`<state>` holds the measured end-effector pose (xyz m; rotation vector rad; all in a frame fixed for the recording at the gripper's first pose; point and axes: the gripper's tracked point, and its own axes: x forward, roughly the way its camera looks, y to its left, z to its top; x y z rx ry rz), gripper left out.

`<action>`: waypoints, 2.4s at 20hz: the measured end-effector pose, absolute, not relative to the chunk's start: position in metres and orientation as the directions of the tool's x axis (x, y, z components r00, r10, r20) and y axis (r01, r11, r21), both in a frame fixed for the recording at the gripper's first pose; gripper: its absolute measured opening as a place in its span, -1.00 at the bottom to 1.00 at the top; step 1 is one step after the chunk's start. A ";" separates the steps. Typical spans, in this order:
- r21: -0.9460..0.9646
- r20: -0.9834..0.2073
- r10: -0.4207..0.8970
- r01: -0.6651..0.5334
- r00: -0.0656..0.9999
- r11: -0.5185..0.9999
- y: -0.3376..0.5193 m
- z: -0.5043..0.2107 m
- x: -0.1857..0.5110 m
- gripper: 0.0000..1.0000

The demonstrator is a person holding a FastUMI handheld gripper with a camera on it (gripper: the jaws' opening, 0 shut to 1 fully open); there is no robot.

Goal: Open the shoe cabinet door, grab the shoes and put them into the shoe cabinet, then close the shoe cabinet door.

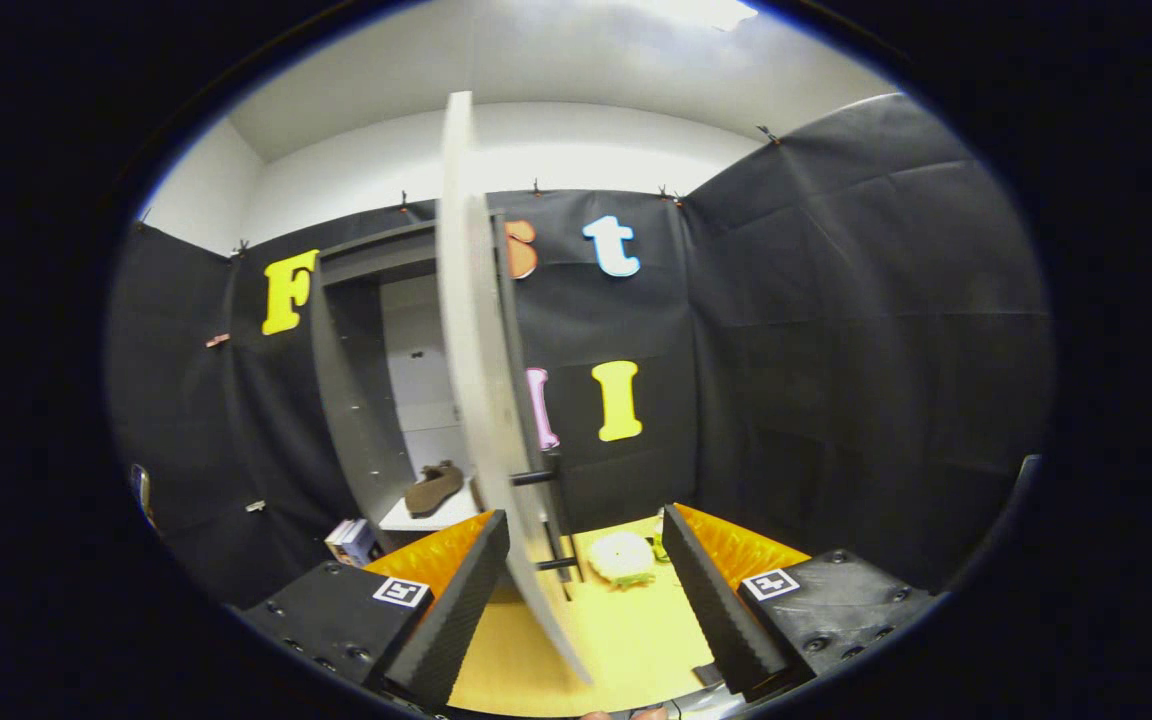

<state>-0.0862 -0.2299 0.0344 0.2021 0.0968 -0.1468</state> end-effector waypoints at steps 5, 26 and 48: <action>0.103 -0.142 -0.184 0.199 0.973 0.975 -0.276 0.001 -0.040 0.96; 0.130 -0.189 -0.209 0.236 0.959 0.963 -0.203 -0.017 -0.018 0.95; 0.189 -0.154 0.211 -0.181 0.965 0.965 0.068 -0.017 0.025 0.95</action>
